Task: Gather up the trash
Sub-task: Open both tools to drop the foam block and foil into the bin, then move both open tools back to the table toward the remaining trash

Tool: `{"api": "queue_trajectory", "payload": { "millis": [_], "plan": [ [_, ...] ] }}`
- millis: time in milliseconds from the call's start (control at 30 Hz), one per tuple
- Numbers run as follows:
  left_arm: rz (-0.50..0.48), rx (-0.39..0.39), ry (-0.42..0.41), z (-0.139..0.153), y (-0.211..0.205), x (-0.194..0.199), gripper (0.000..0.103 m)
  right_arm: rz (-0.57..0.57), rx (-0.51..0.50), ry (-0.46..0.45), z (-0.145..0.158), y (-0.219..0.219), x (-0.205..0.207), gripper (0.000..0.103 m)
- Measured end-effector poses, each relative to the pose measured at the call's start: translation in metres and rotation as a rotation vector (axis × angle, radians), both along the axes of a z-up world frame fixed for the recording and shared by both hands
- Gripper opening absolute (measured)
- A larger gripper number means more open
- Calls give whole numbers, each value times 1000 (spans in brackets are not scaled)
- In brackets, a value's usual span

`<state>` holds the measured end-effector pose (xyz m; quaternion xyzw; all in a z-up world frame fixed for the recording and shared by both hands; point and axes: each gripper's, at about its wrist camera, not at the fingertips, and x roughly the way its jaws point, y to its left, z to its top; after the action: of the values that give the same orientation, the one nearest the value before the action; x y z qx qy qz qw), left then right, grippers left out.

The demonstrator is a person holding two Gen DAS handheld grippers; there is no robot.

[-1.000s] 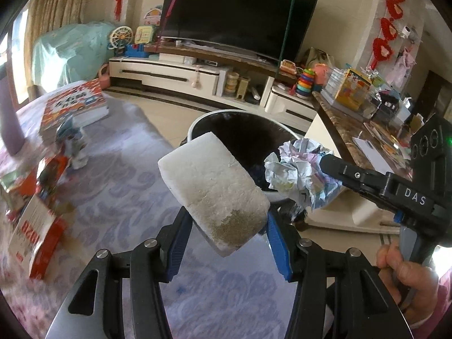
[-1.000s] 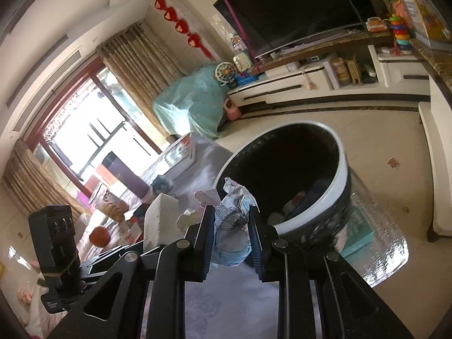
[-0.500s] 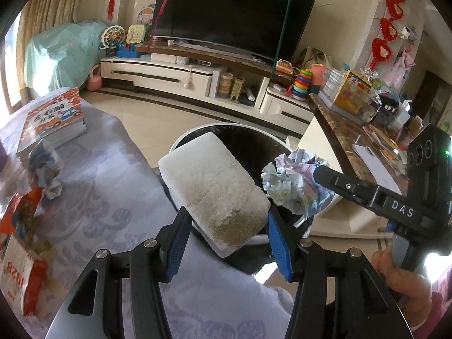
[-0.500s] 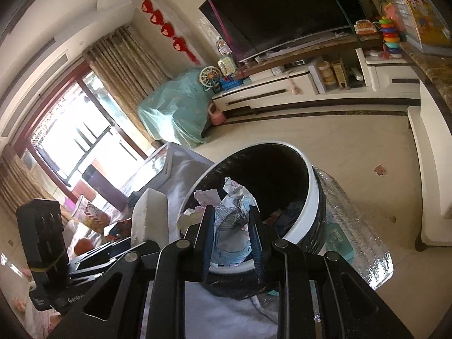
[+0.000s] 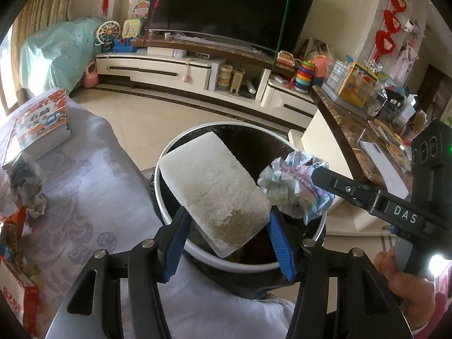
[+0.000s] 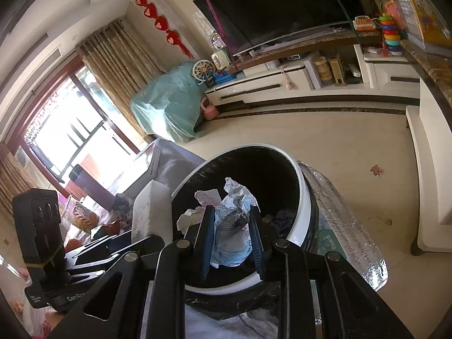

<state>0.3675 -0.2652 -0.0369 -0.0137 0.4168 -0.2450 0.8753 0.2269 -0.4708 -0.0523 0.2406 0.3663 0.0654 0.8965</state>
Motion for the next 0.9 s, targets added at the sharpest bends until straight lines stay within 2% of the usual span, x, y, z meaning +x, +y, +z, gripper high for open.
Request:
{"api": "queue_trajectory", "payload": {
  "millis": [333,400,467,567,667,900],
  "plan": [
    [9,22,2,-2,-11,10,61,0,-4,-2,5,2,1,29],
    [13,21,-1,-2,-11,7,63,-4,3,-3,5,2,1,36],
    [16,18,-4,-3,-10,3,70,-8,12,-8,7,1,-1,54],
    [21,11,-7,-5,-7,-4,76,-15,26,-16,9,2,-6,67],
    [23,-1,-4,-8,-5,-9,76,-18,28,-26,12,5,-13,76],
    [53,-21,-13,-8,14,-25,76,-36,38,-52,18,11,-31,79]
  ]
}}
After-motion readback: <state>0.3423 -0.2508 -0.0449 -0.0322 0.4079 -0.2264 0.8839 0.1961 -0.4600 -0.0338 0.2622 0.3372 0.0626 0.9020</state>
